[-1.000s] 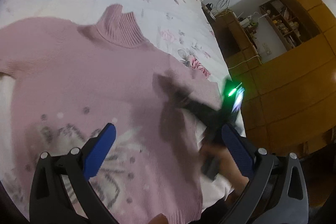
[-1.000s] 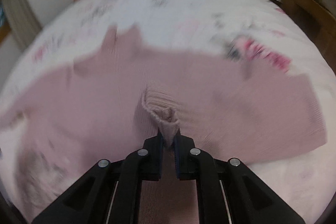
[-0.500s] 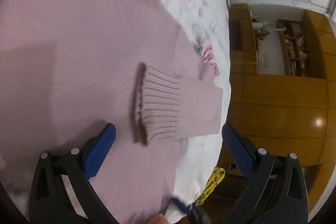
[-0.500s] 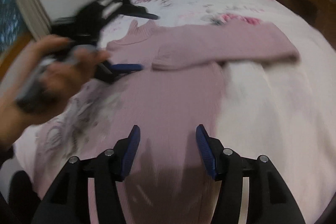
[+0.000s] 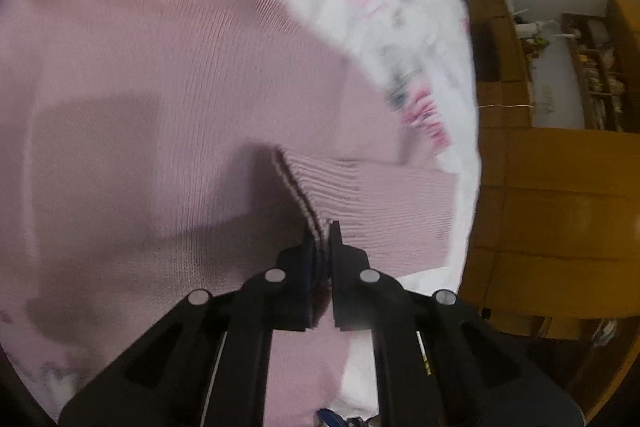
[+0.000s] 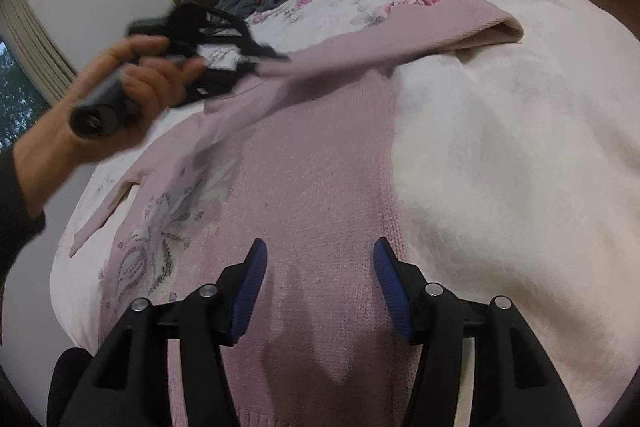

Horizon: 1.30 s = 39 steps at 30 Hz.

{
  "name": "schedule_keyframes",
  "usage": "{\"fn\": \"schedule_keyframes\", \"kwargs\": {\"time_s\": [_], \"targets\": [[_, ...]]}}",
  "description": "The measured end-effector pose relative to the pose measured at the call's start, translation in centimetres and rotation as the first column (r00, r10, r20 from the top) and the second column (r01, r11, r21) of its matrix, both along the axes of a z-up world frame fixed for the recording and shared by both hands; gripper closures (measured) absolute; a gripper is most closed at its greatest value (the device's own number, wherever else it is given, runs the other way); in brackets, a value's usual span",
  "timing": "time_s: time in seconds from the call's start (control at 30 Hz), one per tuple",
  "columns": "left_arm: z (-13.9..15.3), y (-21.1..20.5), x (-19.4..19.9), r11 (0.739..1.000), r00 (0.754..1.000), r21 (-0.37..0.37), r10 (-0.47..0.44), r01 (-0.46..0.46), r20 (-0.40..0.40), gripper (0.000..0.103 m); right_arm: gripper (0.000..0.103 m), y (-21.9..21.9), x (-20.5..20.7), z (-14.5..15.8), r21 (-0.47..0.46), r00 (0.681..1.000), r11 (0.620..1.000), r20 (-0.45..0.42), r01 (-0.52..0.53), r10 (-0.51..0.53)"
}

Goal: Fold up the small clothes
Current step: 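Carry the sleeve cuff across the sweater body with the right gripper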

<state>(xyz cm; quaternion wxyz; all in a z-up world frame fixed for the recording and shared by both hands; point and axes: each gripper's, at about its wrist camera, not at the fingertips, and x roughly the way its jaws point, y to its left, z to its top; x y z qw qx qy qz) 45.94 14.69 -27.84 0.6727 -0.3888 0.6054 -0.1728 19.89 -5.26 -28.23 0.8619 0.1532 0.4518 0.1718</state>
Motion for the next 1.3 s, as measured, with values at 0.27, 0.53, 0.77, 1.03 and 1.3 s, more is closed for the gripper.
{"fn": "schedule_keyframes", "kwargs": {"time_s": [0.27, 0.53, 0.77, 1.03, 1.3], "targets": [[10.3, 8.1, 0.3, 0.992, 0.988, 0.128, -0.004, -0.015, 0.152, 0.099, 0.046, 0.6, -0.6, 0.2, -0.003, 1.0, 1.0, 0.014, -0.017, 0.017], [11.6, 16.5, -1.1, 0.965, 0.991, 0.259, 0.011, -0.047, 0.136, 0.099, 0.046, 1.2, -0.8, 0.3, -0.023, 0.999, 0.999, 0.016, -0.027, 0.027], [9.2, 21.8, -1.6, 0.949, 0.996, 0.31, 0.032, -0.055, 0.079, 0.099, 0.046, 2.2, -1.3, -0.3, -0.046, 0.999, 0.998, -0.003, -0.044, 0.044], [5.0, 26.4, -2.1, 0.931, 0.998, 0.36, 0.063, -0.06, 0.003, 0.099, 0.046, 2.3, -1.3, -0.6, -0.051, 0.999, 0.998, -0.003, -0.037, 0.037], [-1.9, 27.8, -2.6, 0.886, 0.988, 0.463, 0.101, -0.035, -0.117, 0.096, 0.046, 2.2, -1.1, -0.9, -0.05, 0.999, 0.998, -0.01, -0.038, 0.038]]}}
